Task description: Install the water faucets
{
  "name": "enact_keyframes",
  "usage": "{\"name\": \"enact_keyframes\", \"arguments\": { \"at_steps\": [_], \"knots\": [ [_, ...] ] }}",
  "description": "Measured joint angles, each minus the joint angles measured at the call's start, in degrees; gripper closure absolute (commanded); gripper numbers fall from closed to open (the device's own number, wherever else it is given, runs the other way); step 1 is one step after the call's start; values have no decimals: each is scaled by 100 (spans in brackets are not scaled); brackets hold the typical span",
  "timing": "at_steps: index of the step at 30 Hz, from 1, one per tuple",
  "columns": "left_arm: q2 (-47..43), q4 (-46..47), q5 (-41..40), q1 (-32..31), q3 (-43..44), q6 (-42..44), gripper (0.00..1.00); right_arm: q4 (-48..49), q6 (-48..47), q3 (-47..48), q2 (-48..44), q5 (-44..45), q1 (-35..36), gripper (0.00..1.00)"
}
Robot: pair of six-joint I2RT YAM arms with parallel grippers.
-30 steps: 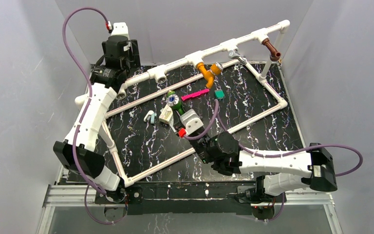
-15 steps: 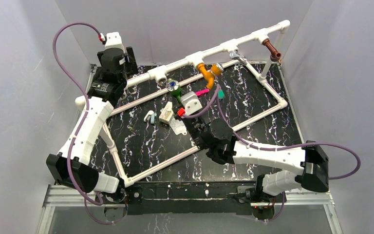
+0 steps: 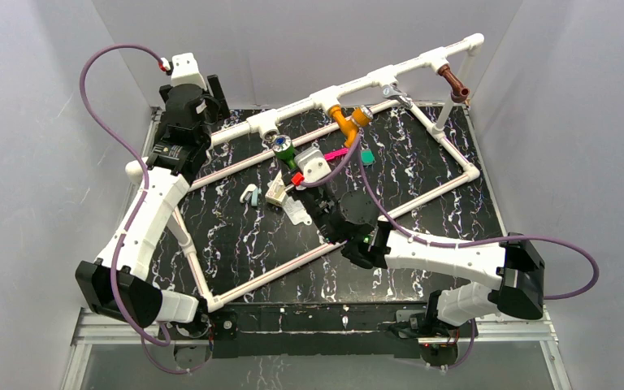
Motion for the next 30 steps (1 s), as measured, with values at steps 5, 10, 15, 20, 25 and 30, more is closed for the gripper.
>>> {"name": "enact_keyframes", "arguments": {
  "at_steps": [5,10,15,20,25,30],
  "knots": [
    [-98,466,74,0,-275,9,31,-48,122,85,186,-28,-85,99],
    [-245,1025,155,0,-592,133,32,-170,210,155,280,-96,-116,99],
    [-262,1117,424,42,-610,203,32,-297,289,328,280,-133,-116,99],
    [-267,1333,776,131,-686,133,33,-319,286,485,280,-127,-120,99],
    [-282,1563,1095,459,-785,-9,35,-306,267,485,323,-87,-120,99],
    [-284,1661,1300,621,-809,-133,36,-199,262,470,442,-55,-120,99]
  ]
}}
